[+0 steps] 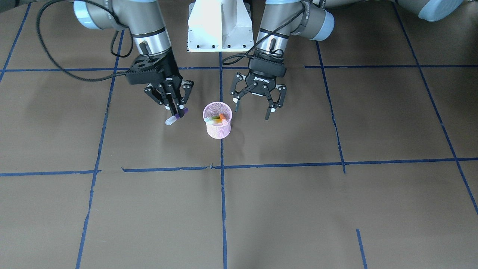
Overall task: Collect pens into pen holder
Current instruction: 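Lift the purple marker and drop it into the pen cup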
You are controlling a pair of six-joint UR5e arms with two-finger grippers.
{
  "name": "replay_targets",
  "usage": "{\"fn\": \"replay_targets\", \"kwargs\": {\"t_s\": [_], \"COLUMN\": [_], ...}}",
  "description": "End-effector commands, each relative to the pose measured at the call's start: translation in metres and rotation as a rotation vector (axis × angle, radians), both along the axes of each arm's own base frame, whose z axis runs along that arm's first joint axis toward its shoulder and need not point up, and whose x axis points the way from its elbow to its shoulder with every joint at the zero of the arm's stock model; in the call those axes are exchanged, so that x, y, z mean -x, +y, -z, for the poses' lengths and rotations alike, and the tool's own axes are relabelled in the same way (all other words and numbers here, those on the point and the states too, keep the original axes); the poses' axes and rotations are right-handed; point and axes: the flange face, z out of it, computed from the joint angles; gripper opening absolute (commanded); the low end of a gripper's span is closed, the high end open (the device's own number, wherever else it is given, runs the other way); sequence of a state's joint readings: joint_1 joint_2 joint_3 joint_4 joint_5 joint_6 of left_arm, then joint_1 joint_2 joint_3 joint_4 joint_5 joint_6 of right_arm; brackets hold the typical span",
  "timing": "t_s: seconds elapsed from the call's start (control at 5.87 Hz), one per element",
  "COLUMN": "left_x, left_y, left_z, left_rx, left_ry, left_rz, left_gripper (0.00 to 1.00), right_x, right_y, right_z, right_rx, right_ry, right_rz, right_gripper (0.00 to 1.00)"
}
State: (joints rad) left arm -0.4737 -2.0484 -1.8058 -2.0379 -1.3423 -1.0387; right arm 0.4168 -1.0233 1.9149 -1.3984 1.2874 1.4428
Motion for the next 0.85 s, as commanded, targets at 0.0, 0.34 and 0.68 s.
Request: {"fn": "replay_targets", "kwargs": {"t_s": [0.0,0.34,0.68], "left_x": [0.004,0.006,0.010], "left_y": [-0.004,-0.005,-0.008], "left_z": [-0.006,-0.010,-0.011], "left_rx": [0.010,0.013,0.025], "left_ry": [-0.005,-0.009,-0.003], "left_rz": [-0.006,-0.004,-0.022], "left_gripper": [0.93,0.93,0.93], "right_x": [0.028,0.041,0.046], "right_y": [0.027,0.036,0.035], "right_z": [0.013,0.011,0.018], "right_rx": [-0.054,-0.077,-0.089], "right_ry": [0.018,0.039,0.037], "right_rz": [-0.037,-0.057,-0.070], "right_gripper": [0.00,0.00,0.18]}}
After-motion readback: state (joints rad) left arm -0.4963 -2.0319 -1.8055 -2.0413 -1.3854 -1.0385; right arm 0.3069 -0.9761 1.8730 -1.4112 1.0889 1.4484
